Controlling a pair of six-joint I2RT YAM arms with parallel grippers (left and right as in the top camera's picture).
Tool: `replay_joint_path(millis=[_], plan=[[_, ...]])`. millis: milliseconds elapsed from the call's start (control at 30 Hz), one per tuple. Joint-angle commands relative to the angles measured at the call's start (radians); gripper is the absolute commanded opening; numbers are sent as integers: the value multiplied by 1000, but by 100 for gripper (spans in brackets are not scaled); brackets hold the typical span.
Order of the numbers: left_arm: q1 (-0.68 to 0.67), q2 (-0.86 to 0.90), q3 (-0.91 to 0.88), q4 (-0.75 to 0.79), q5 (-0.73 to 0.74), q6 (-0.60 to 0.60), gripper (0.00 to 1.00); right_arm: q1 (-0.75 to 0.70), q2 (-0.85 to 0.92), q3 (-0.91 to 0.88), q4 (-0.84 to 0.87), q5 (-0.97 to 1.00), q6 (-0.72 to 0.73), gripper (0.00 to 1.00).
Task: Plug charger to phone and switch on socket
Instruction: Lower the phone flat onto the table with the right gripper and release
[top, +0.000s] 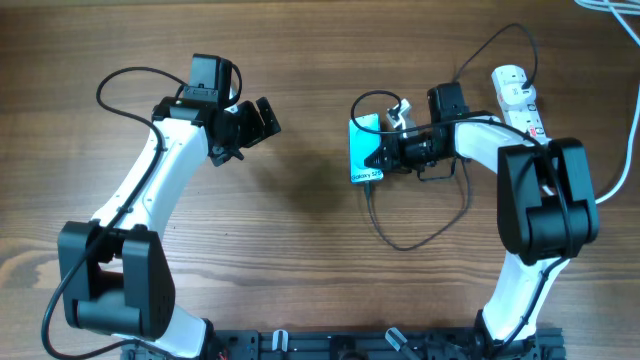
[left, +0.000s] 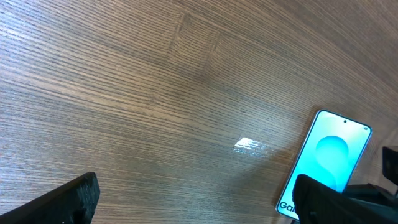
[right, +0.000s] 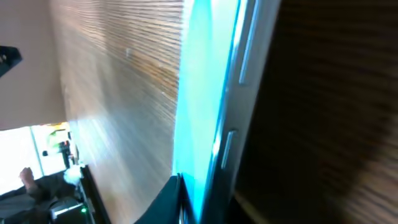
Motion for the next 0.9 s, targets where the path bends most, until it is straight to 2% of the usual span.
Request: replay_joint_path(millis=[0,67,167,267,300,367,533,667,733,867], plan=[[7,-14,-2,-1,-21,-10,100,-3,28,0,0,55,-2,28],[7,-14,-2,-1,-21,-10,100,-3,28,0,0,57,0,36],[7,-14,-2,-1,-21,-9,100,-3,28,0,-4,56,47,37],[7,-15,-2,-1,-21,-10,100,-3,28,16,-14,26,124,45],[7,-14,-2,-1,-21,-10,100,-3,28,26,-24,26,140,51],[7,-15,-2,-1,-21,-10,100,-2,27,42,-42,29,158,59],[7,-14,-2,-1,-21,-10,100,-2,26,52,-99,196,224,59],[7,-14,-2,-1,-21,-10,100,-2,14,122,-198,267,208,61],[7,-14,-2,-1,-21,-10,100,0,13,189,-291,377,205,65],[7,-14,-2,-1,-21,-10,100,0,13,212,-325,525,186,66]])
